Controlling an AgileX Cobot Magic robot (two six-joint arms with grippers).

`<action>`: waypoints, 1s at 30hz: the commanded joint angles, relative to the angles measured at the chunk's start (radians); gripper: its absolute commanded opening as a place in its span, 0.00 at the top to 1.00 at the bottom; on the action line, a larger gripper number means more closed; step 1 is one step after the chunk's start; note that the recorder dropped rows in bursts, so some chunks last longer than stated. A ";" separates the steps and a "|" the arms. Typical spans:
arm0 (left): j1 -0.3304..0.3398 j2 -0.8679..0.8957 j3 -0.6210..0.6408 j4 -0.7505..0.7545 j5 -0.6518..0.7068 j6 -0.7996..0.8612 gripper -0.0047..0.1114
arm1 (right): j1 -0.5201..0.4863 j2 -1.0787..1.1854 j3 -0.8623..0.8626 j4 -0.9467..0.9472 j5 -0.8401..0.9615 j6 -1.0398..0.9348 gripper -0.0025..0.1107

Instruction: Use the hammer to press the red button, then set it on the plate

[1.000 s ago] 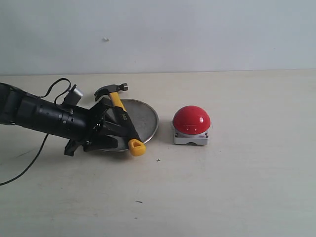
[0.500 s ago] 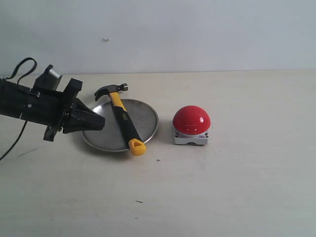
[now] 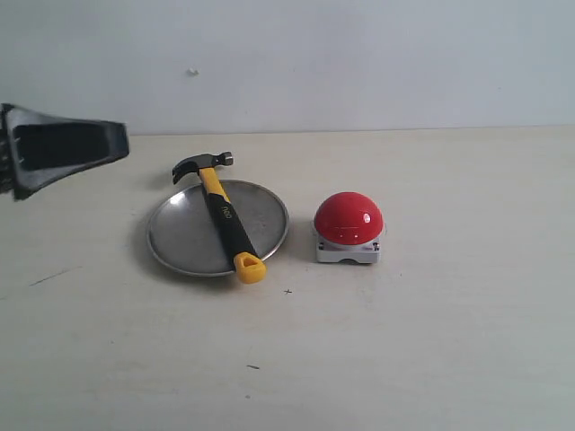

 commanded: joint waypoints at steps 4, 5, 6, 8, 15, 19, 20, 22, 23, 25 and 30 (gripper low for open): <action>-0.002 -0.534 0.269 -0.034 -0.385 0.013 0.96 | 0.000 -0.003 0.005 -0.002 0.051 0.037 0.98; -0.002 -0.587 0.287 -0.034 -0.420 0.000 0.96 | 0.000 -0.003 0.005 -0.002 0.053 0.050 0.98; -0.002 -0.649 0.308 -0.034 -0.453 -0.012 0.96 | 0.000 -0.003 0.005 -0.002 0.053 0.052 0.98; -0.002 -0.754 0.343 -0.034 -0.484 -0.020 0.96 | 0.000 -0.003 0.005 -0.002 0.051 0.052 0.98; -0.002 -0.959 0.388 -0.031 -0.373 -0.019 0.96 | 0.000 -0.003 0.005 -0.002 0.051 0.052 0.98; -0.002 -1.017 0.388 -0.002 -0.371 -0.019 0.96 | 0.000 -0.003 0.005 -0.002 0.051 0.052 0.98; -0.002 -1.018 0.388 -0.002 -0.371 -0.019 0.96 | 0.000 -0.003 0.005 -0.002 0.051 0.052 0.98; -0.002 -1.018 0.388 -0.002 -0.373 -0.010 0.96 | 0.000 -0.003 0.005 -0.002 0.051 0.052 0.98; -0.002 -1.018 0.388 -0.002 -0.375 -0.002 0.96 | 0.000 -0.003 0.005 -0.002 0.051 0.052 0.98; -0.002 -1.018 0.384 -0.009 -0.428 0.072 0.96 | 0.000 -0.003 0.005 -0.002 0.051 0.052 0.98; 0.001 -1.018 0.384 -0.002 -0.618 0.086 0.96 | 0.000 -0.003 0.005 -0.002 0.051 0.052 0.98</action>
